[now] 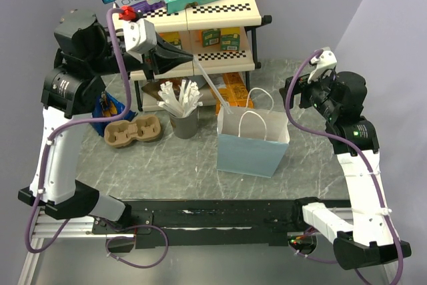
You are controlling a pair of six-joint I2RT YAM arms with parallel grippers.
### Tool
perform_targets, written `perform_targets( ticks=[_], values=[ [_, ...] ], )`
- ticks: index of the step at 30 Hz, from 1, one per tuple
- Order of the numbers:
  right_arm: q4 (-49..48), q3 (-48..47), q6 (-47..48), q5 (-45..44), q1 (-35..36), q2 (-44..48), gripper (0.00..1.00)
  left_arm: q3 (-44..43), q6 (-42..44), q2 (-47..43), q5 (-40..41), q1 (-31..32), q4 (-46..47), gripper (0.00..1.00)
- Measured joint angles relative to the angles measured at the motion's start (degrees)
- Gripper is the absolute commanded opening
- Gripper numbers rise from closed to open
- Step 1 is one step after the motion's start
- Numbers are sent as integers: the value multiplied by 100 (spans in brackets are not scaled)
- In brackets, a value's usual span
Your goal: Pack the takeout coffee
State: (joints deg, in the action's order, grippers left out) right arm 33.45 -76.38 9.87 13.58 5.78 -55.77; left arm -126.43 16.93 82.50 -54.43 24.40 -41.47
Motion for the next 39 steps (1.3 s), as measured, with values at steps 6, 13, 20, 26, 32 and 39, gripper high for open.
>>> perform_targets(
  ticks=[6, 13, 20, 26, 32, 39],
  values=[
    [2, 0, 0, 28, 0, -4, 100, 179, 216, 57, 133, -2, -11, 1],
    [2, 0, 0, 74, 0, -4, 100, 1137, 332, 243, 140, 133, 39, 1],
    [2, 0, 0, 105, 0, -4, 100, 1432, 723, 487, 378, 734, -114, 1],
    [9, 0, 0, 114, 0, -11, 100, 1707, 1113, 509, 702, 1088, -284, 1],
    [9, 0, -4, 181, -2, -17, 100, 1952, 1316, 577, 1014, 1147, -385, 1],
    [9, 0, -26, 254, -4, -28, 100, 2109, 1399, 634, 1220, 1209, -380, 1]
  ],
)
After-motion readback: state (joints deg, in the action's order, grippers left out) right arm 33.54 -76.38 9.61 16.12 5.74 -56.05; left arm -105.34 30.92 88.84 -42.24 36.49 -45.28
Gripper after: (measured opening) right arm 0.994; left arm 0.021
